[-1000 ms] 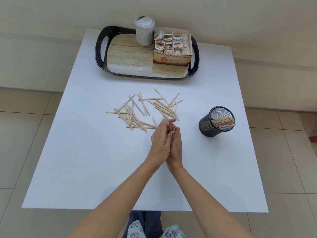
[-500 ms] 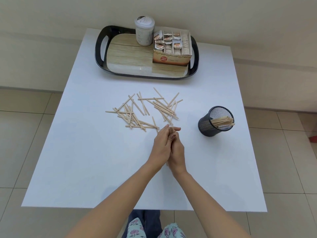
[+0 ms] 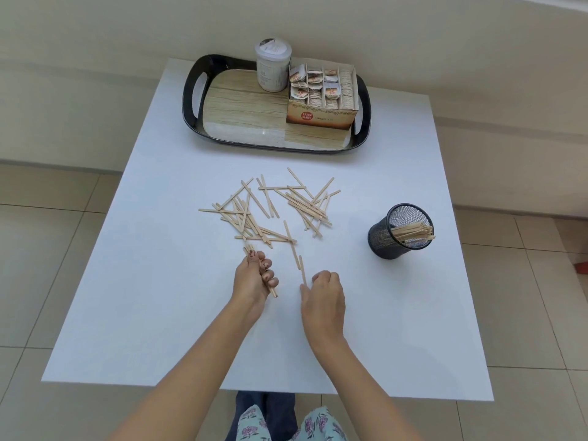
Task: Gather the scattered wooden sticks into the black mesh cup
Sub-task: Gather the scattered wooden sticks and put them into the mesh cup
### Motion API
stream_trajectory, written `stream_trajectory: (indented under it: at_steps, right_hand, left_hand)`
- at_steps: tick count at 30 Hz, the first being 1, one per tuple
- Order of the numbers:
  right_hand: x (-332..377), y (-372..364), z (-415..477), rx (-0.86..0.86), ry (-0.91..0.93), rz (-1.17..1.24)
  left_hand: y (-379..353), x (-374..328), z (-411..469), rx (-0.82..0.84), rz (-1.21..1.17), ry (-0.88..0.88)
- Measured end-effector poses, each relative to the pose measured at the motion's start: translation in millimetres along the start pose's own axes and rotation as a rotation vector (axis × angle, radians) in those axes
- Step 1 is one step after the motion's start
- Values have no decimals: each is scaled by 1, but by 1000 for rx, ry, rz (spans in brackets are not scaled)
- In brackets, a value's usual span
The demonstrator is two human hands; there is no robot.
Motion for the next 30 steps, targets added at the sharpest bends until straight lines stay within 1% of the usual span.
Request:
stream_trajectory:
  at_steps: [2,5,8,12,16,18,20,22,27,30]
  right_hand:
    - [3,0,2,-1,-32,-87]
    - [5,2,7,16,-82,-145]
    - [8,4,10,68,-112,-181]
    - [5,9,14,83,-133,-168]
    - [7,13,20,48,-138,-38]
    - [16,18,22,16,-72,76]
    - [32,23,24,-7,34,209]
    - [50,26,26,-22,137,286]
    - [98,20,42,1,260,263]
    - [125,13,51,47,291,216]
  left_hand:
    - [7,-1,2,-24,55,40]
    - [14,-4,3,-53,104,81]
    - [18,-11,5,-60,173,72]
    - [24,-24,11,-80,274,59]
    - [30,-40,20,-104,307,35]
    - [33,-50,27,-111,355,2]
    - [34,-58,34,-103,404,-21]
    - [32,-63,40,-100,440,-36]
    - [26,-73,54,-176,453,-92]
    - [23,-72,63,-193,380,-108]
Point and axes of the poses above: each hand's wrist, its own z-axis towards the middle knuckle, its own y-axis out of the back of the hand, x = y × z, the point moved 6 cm from there along z, towards the middle knuckle, and after that the axes turned 12 degrees about -y, right-handed, at the moved point
